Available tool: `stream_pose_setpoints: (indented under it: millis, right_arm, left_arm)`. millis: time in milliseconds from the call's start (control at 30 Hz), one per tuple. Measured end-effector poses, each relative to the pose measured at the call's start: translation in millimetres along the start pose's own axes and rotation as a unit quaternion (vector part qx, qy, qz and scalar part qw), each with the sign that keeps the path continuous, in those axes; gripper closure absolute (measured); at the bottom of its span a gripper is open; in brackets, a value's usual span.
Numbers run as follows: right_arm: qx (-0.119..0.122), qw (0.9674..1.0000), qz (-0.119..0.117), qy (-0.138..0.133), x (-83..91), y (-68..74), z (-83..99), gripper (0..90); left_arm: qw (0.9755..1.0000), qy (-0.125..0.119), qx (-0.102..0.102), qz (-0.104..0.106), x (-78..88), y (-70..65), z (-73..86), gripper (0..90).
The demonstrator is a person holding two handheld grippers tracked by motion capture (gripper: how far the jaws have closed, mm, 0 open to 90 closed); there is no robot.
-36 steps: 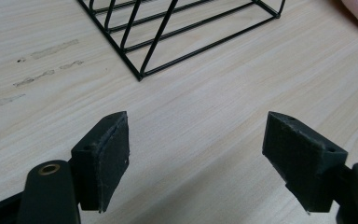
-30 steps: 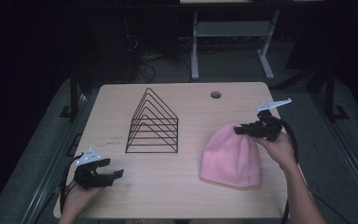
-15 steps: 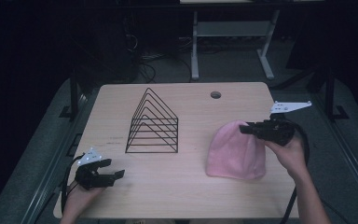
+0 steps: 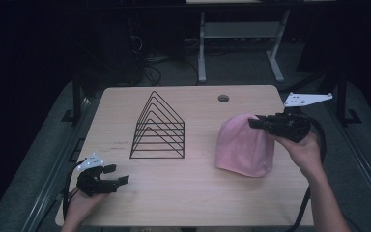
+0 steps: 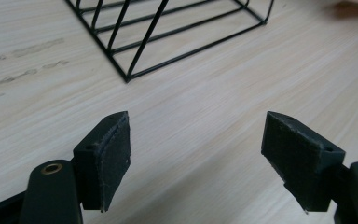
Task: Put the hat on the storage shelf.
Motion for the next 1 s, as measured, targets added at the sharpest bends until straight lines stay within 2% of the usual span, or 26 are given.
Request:
stream_pose_setpoints:
  millis: [233, 433, 667, 1000]
  right_arm:
    - [0.008, 0.9999, -0.005, -0.003, -0.2, 3.8, -19.4, 79.0]
    - [0.021, 0.9997, -0.005, -0.014, 5.0, 9.9, -42.0, 78.9]
    - [0.027, 0.9994, -0.006, -0.019, 7.2, 14.1, -56.4, 78.9]
    - [0.041, 0.9988, -0.010, -0.023, -0.3, 24.0, -81.8, 78.9]
  left_arm:
    - [0.9999, -0.004, -0.004, 0.011, 0.5, -1.8, -4.5, 23.5]
    - [0.9994, -0.013, -0.005, 0.031, 2.5, 1.0, -8.2, 23.5]
    - [0.9990, -0.023, -0.008, 0.039, 4.8, 0.9, -14.0, 23.5]
    - [0.9978, -0.030, -0.016, 0.057, 4.7, 3.5, -23.9, 23.6]
Point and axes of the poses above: each handheld gripper's, and its own axes: x roughly backward along the jaws, z roughly out of its underside, y roughly to its left, the point moved 3 cm from there along -x, roughly forward along the jaws, and after that the axes turned 9 degrees about -z, right-handed, at the moved point
